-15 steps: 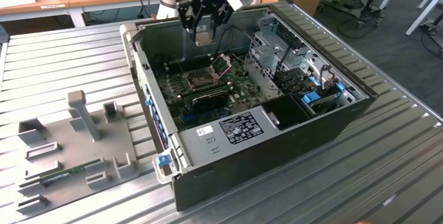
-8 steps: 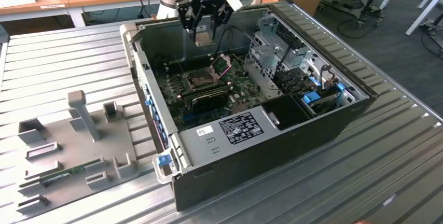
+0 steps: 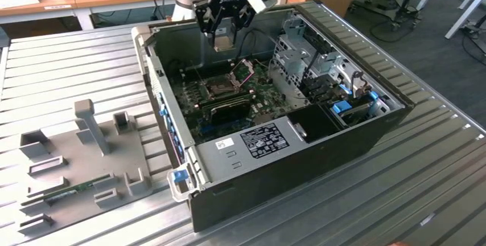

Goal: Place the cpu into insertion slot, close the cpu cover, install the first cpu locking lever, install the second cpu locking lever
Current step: 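Place the cpu into insertion slot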

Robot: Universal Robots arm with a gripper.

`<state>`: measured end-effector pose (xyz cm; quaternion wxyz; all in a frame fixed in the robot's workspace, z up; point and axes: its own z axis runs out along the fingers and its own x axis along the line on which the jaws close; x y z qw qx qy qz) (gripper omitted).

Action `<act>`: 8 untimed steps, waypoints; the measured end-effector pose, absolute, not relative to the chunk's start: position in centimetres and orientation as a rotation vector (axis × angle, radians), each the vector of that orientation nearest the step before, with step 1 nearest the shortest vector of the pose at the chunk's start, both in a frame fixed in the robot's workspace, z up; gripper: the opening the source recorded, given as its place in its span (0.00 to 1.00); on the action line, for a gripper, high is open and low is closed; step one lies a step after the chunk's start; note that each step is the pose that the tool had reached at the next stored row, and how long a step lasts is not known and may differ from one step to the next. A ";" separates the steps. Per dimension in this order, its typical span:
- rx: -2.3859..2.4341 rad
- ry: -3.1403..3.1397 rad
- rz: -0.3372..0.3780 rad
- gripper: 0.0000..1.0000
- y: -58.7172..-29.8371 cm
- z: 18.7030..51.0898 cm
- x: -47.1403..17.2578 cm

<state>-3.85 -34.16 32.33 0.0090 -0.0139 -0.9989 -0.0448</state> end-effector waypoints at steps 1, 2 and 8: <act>-0.043 -3.120 -0.140 0.54 -34.2 32.3 -3.8; -0.044 -3.120 -0.141 0.54 -34.2 32.3 -3.8; -0.044 -3.120 -0.140 0.54 -34.2 32.2 -3.8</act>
